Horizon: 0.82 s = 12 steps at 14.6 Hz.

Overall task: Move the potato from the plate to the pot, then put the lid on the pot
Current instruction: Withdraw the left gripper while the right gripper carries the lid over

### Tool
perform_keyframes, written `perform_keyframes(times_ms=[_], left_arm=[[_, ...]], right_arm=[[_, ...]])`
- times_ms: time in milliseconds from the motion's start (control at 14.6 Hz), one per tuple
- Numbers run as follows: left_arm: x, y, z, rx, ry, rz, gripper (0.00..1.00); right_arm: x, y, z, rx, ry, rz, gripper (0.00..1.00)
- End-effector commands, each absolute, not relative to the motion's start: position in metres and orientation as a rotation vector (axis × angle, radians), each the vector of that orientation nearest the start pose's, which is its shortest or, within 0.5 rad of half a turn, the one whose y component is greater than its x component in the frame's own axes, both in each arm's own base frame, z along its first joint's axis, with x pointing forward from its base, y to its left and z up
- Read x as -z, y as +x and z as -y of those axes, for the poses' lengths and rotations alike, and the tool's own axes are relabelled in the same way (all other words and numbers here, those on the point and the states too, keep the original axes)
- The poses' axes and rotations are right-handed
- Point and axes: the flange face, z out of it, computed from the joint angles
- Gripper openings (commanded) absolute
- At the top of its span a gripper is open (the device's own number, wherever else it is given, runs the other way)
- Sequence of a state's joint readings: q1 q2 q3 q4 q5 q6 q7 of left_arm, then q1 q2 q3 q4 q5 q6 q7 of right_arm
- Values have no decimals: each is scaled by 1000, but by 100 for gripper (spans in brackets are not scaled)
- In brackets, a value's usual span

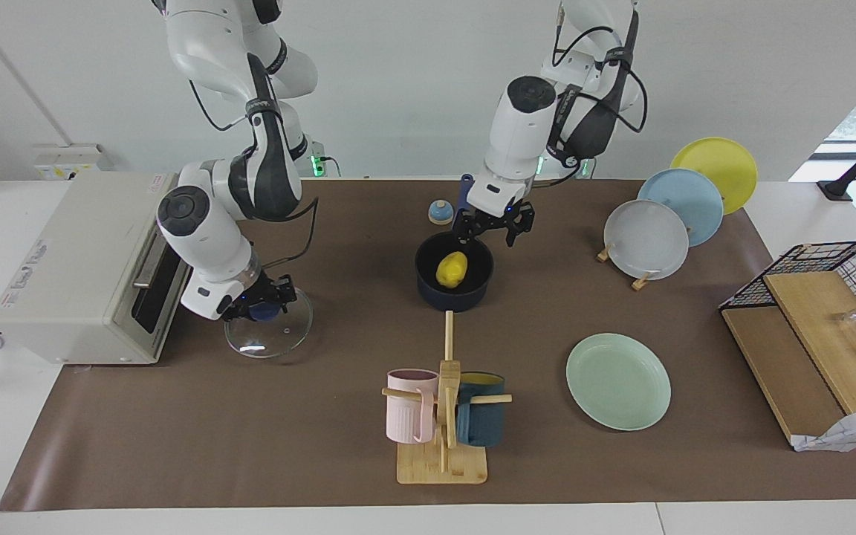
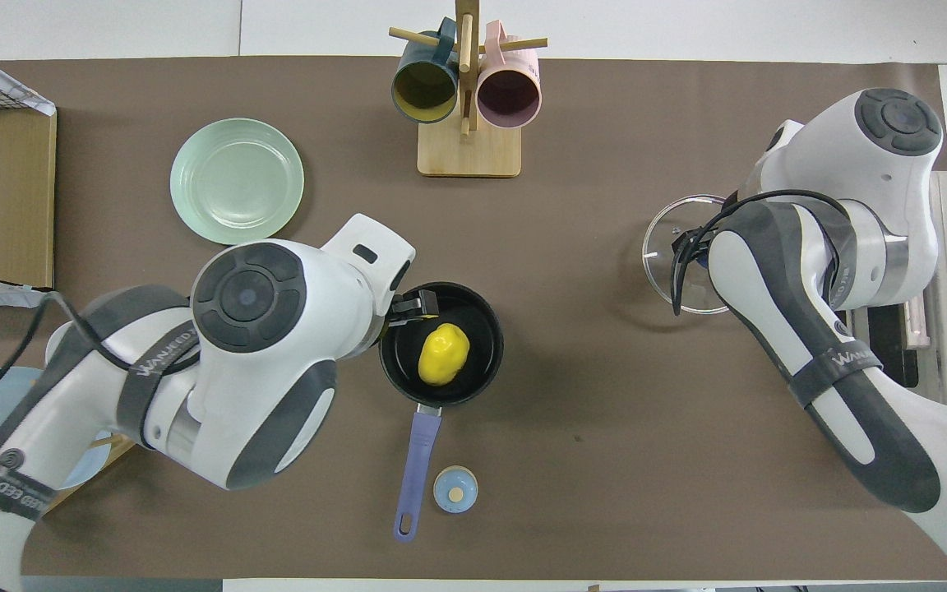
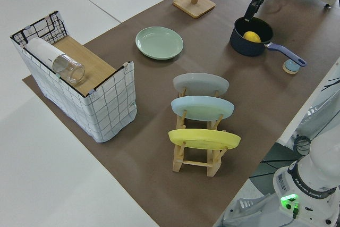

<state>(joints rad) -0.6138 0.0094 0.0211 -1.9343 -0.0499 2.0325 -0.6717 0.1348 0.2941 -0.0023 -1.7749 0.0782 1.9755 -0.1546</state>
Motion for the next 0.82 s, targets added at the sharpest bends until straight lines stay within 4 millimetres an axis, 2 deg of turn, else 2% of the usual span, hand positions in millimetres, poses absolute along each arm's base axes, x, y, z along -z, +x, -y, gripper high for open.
perform_keyframes(times_ms=[0,137,206,412,549,755], left_arm=[[-542,489,271,72,-3209,96,100],[-570,504,224,53,-3203,28,100],[-580,509,205,52,-3201,2,100],[-602,519,142,87,-3195,-104,100],[-604,522,119,83,-3186,-149,100],[-604,524,97,61,-3177,-168,100]], right_arm=[[-419,618,-134,-142,-3015,269,63],[-430,613,-169,-138,-3010,182,63],[-435,611,-184,-132,-3004,147,63],[-459,598,-250,-117,-2938,-28,63],[-467,577,-304,-99,-2935,-32,63],[-464,555,-350,-84,-2929,-100,63]])
